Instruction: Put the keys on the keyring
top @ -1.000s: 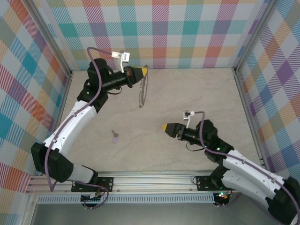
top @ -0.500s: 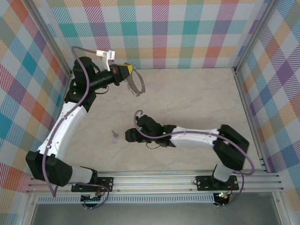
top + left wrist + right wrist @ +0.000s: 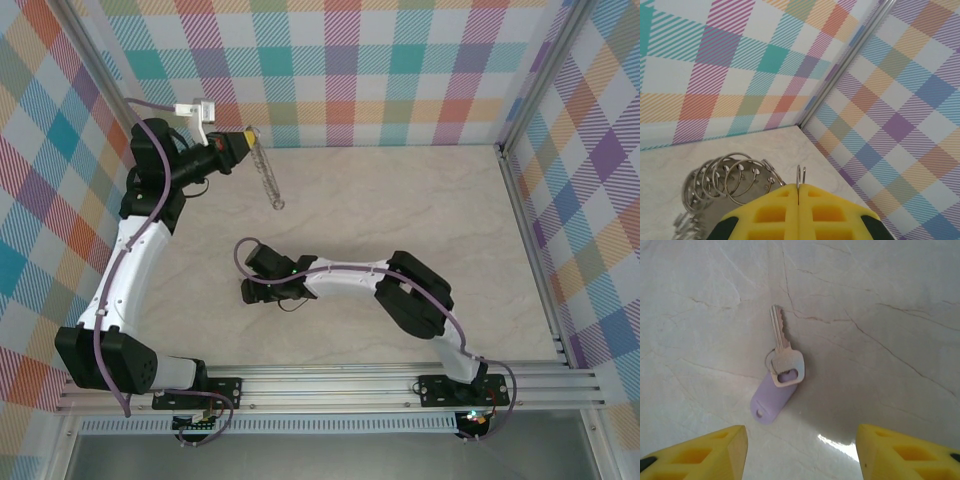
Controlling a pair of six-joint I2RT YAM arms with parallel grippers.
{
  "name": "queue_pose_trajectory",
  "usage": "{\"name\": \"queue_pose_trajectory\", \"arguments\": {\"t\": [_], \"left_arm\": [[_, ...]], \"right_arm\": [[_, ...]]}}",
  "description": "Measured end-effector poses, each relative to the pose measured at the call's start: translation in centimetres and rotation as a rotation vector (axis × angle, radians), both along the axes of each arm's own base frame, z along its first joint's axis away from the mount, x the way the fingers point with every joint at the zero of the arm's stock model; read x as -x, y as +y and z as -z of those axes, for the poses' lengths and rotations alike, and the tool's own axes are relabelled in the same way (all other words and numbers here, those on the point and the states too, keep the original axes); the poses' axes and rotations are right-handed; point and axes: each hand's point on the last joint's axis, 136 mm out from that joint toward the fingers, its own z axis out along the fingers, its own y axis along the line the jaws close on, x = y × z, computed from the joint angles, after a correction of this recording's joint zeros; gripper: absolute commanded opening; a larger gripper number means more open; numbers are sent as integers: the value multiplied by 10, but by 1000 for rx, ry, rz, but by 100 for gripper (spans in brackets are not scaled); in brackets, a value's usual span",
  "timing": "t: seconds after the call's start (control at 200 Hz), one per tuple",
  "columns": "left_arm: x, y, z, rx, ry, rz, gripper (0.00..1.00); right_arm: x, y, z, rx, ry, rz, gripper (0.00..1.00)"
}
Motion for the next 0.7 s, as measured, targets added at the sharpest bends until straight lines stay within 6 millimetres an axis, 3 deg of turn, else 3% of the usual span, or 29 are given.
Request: {"name": "queue_pose_trajectory", "arguments": {"t": [0.235,0.46,0.7], "left_arm": [[-9,5,3,19,7,-6,0],[-11,7,10,25,21,-3,0],[-13,11,13,40,24,-5,0]], "right_arm": [[-4,14,15,25,20,-16,56],[-10,35,14,5,23,-38,52],[-11,36,16,11,31,-40,40]]}}
